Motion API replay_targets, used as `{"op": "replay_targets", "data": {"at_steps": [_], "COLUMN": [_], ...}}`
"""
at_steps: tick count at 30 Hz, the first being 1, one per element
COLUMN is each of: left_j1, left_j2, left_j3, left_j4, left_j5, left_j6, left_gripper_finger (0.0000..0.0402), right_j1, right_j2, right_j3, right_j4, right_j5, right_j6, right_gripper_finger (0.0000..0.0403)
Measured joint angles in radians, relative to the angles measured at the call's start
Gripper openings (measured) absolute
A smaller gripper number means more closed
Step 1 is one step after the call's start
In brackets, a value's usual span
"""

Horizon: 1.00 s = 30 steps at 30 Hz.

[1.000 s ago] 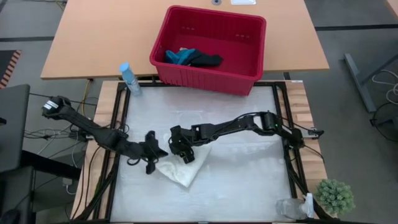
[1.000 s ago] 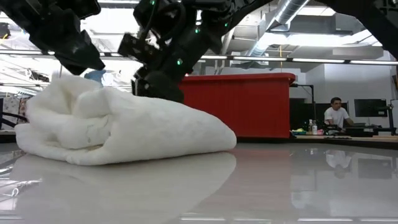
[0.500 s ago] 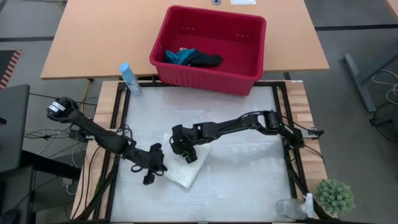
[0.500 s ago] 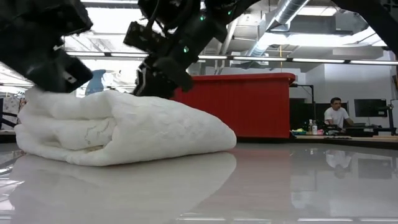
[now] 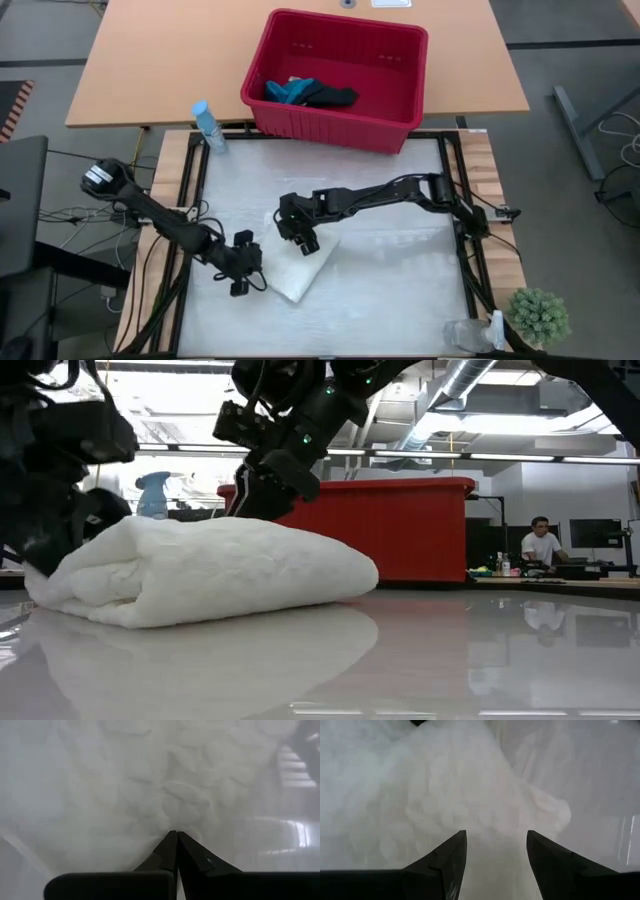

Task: Fold Laundry from Bin
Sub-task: Fold the white shirt

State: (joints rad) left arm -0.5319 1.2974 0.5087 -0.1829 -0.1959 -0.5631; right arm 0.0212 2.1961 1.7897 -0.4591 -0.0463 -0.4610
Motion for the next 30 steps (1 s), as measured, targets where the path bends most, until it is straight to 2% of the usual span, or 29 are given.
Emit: {"op": "replay_targets", "data": {"at_steps": [7,15,19,24,30], "left_j1": [-0.006,-0.005,-0.005,0.005,0.010], "left_j2": [0.090,0.101,0.101,0.046,-0.083], "left_j3": [0.001,0.002,0.002,0.034,0.104], "left_j4": [0.042,0.046,0.051,-0.012,-0.129], "left_j5": [-0.003,-0.003,-0.003,-0.003,-0.055], "left_j6": [-0.008,-0.022,-0.025,-0.026,-0.025], "left_gripper_finger": [0.0000,0.0000,0.0000,0.0000,0.0000], "right_j1": [-0.053,-0.087,-0.094,-0.095,-0.090], "right_j2": [0.001,0.001,0.000,-0.028,-0.156], "right_j3": [-0.009,-0.170,-0.206,-0.195,-0.182], "right_j4": [-0.002,0.144,0.183,0.169,0.160], "right_j5": [-0.034,-0.039,-0.039,-0.037,-0.049], "right_j6": [0.027,0.035,0.038,0.034,0.059], "right_gripper_finger": [0.0228,0.0228,0.0228,0.0228,0.0228]}}
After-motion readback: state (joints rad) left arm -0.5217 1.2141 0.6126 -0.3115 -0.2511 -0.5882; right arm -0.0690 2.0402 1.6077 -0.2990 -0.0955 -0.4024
